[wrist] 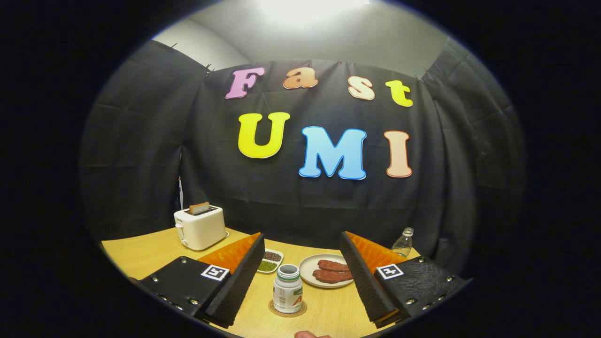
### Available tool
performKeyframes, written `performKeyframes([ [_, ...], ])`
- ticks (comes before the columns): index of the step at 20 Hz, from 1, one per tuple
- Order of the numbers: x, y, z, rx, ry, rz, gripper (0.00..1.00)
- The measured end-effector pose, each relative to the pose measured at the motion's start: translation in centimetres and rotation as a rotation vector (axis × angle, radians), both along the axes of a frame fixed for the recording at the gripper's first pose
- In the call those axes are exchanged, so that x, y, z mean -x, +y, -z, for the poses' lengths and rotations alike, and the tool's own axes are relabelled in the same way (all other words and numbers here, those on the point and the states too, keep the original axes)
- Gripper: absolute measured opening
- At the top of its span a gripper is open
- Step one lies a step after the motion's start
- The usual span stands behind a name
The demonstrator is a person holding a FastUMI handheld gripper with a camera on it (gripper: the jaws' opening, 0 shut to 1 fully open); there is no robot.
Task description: Take the bottle from table, then pour the juice into the cup, finally place the bottle on the coaster
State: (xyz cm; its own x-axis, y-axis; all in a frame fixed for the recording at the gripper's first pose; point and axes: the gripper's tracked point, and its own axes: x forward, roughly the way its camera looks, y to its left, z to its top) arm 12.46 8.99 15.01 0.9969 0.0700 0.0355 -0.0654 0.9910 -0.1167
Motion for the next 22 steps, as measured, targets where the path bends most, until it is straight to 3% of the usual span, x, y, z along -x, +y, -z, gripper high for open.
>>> performKeyframes([
  [14,2.7,-3.1,1.6,-0.009,0.001,0.013,0.97],
  [22,4.9,-7.2,7.6,0.024,0.002,-0.012,0.97],
])
